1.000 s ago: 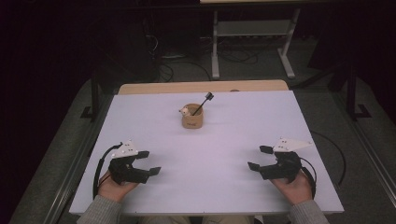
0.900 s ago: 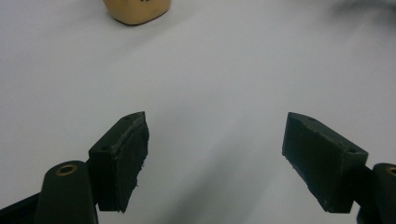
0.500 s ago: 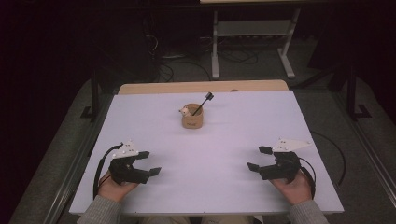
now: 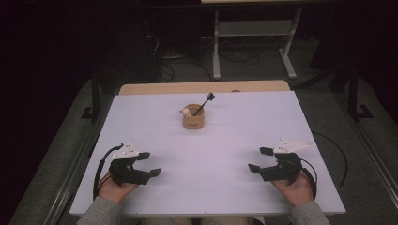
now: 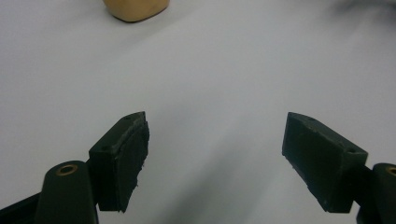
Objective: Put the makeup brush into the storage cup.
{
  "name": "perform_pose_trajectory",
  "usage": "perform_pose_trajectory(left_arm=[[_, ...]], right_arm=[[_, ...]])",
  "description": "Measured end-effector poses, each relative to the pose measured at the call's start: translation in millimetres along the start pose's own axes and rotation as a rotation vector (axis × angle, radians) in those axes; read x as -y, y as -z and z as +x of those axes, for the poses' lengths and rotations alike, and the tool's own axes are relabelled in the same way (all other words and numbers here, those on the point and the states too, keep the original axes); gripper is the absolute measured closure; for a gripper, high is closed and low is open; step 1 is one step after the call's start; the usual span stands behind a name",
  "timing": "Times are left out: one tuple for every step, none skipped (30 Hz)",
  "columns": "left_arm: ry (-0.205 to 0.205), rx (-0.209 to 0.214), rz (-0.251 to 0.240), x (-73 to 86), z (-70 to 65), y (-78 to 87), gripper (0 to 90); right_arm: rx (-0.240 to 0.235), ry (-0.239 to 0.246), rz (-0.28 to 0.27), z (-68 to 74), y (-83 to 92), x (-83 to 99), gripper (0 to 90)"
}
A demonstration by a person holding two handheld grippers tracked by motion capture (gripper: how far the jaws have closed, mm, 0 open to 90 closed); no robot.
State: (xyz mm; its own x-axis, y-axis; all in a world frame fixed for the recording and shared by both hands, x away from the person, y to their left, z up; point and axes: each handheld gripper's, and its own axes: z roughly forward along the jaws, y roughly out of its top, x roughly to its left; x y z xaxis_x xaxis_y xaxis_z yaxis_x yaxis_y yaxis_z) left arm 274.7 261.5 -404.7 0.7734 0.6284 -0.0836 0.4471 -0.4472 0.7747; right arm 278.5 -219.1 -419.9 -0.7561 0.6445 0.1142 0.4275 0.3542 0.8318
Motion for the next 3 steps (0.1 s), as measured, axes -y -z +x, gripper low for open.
perform_pose_trajectory(left_arm=[[0.0, -0.001, -0.001, -0.1, -0.2, 0.2, 22.0], [-0.002, 0.0, -0.002, -0.2, -0.3, 0.5, 22.0], [-0.005, -0.002, -0.003, -0.4, -0.3, 0.8, 22.0]], right_arm=[[0.0, 0.0, -0.001, 0.0, 0.2, 0.0, 19.2], [0.001, 0.0, -0.002, 0.0, 0.3, 0.0, 19.2], [0.001, -0.005, 0.0, 0.3, 0.5, 0.0, 19.2]])
